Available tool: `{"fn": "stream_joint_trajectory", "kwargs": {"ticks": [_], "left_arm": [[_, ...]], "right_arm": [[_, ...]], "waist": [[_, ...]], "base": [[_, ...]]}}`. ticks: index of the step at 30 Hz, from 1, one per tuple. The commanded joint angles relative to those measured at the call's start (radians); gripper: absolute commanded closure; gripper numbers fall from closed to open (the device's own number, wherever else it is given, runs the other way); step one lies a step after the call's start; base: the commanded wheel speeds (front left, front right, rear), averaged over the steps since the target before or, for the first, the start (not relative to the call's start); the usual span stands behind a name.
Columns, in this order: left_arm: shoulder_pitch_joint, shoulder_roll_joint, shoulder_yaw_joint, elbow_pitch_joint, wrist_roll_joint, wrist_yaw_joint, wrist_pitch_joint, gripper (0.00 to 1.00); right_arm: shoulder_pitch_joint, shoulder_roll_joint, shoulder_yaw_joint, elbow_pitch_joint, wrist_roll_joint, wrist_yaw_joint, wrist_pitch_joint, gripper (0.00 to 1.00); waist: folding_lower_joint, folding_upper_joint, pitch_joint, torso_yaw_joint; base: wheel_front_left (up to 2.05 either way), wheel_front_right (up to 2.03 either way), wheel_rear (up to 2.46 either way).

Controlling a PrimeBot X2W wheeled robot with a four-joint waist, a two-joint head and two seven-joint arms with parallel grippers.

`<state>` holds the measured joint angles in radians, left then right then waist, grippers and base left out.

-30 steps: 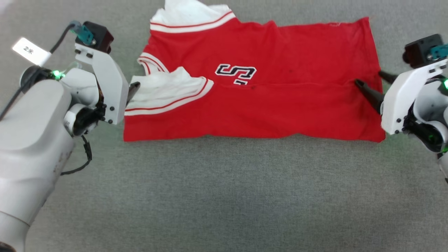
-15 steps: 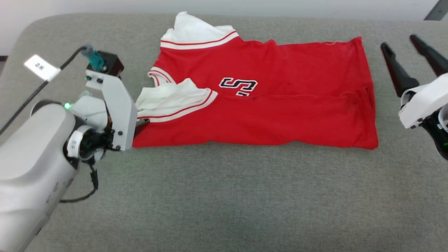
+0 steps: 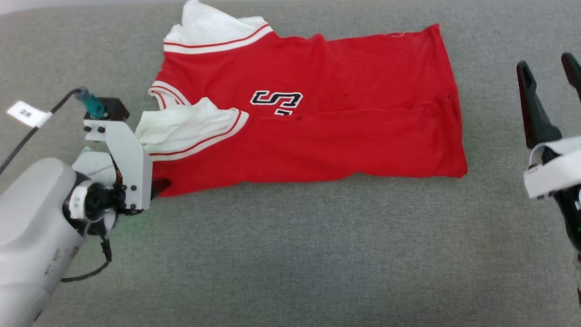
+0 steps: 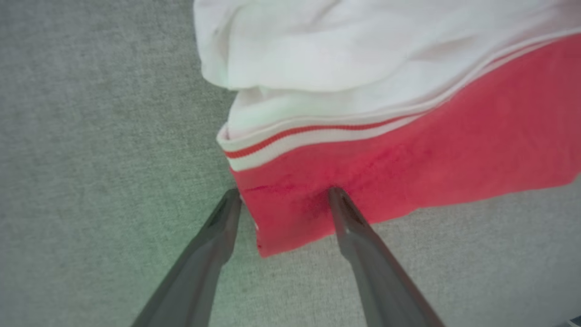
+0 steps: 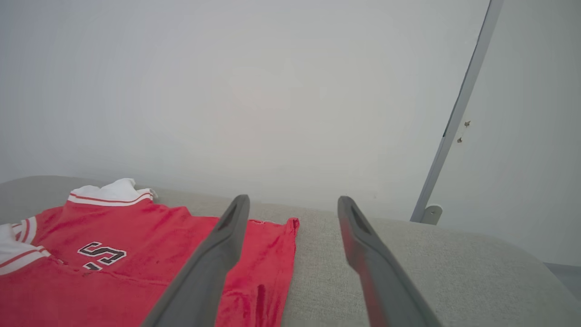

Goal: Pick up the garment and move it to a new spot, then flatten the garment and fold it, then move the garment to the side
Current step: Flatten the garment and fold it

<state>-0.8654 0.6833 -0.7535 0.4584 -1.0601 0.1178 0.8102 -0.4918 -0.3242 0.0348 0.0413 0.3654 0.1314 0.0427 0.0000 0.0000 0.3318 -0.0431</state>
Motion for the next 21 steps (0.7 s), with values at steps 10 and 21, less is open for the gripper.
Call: {"fn": "stream_joint_trajectory", "kwargs": {"ticks": [10,21], "left_arm": [[0.024,-0.052,-0.018,0.142,-0.029,-0.051,0.009,1.0],[-0.015,-0.101,-0.023,0.183,-0.035,-0.101,-0.005,1.0]], "right_arm": [[0.124,0.048,-0.061,-0.139,-0.003,-0.002,0.144,0.0],[0.128,0.055,-0.043,-0.059,0.048,-0.002,0.463,0.0]], "waist": [[0.0,0.0,0.026,-0.017],[0.0,0.0,0.036,0.022]], "base": [[0.0,0.0,0.0],[0.0,0.0,0.0]]}}
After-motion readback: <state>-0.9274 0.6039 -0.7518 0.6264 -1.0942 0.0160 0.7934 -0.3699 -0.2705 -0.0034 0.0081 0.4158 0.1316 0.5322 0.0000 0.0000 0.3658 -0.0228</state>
